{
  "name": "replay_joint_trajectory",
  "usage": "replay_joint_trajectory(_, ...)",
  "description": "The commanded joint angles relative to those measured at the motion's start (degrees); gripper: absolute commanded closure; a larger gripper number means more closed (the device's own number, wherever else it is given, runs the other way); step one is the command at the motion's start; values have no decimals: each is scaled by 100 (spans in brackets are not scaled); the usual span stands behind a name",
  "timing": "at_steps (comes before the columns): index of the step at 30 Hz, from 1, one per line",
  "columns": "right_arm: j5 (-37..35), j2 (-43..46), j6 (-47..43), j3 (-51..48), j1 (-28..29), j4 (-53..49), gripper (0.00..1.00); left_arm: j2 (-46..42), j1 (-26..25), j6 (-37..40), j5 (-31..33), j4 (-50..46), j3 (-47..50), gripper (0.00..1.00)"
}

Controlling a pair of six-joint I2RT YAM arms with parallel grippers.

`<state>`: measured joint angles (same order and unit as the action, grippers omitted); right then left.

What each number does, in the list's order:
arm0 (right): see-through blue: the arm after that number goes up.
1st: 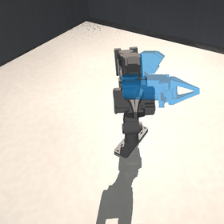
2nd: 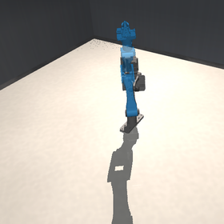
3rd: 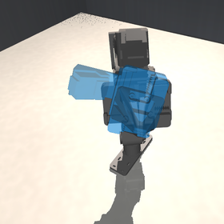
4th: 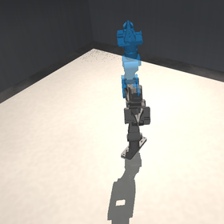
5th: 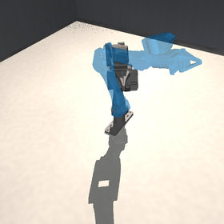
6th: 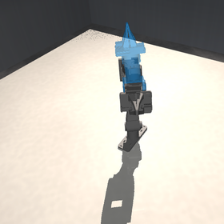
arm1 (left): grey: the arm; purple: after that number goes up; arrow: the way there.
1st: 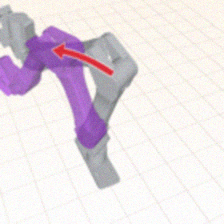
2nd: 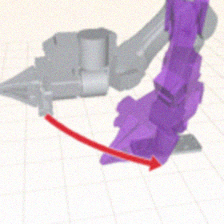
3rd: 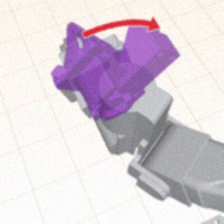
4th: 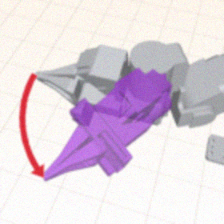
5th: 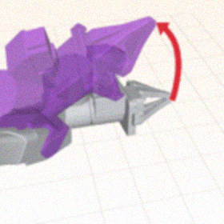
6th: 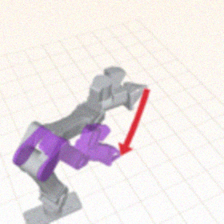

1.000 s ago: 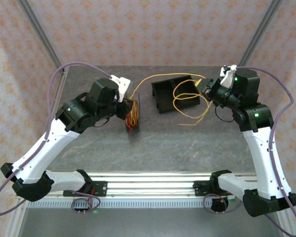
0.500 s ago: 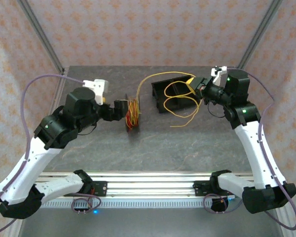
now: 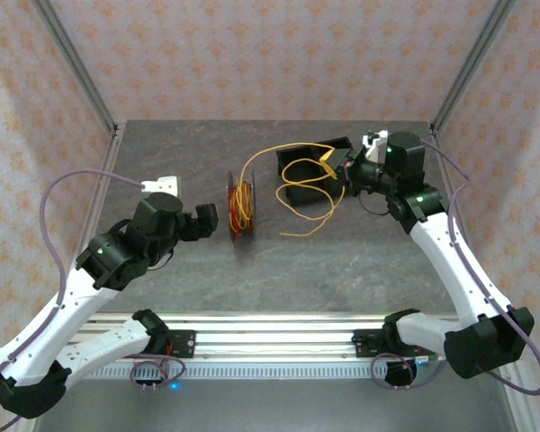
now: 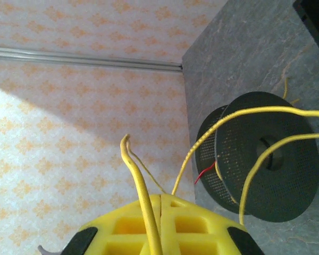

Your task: Wrap the cables

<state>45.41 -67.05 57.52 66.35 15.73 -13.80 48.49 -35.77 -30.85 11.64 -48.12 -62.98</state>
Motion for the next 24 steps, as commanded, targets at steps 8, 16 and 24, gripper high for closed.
replay_joint_trajectory(8, -392, -532, 529, -78, 27, 935, 100, 1186, 709, 430, -704, -110, -1226, 1)
replay_joint_trajectory(16, -560, -1028, 775, -65, 21, 1285, 100, 3127, 1362, 899, -1493, -1237, -3050, 1)
replay_joint_trajectory(24, -493, -1593, 984, 56, 24, 1661, 100, 3965, 1364, 1163, -1139, -1554, -3671, 1)
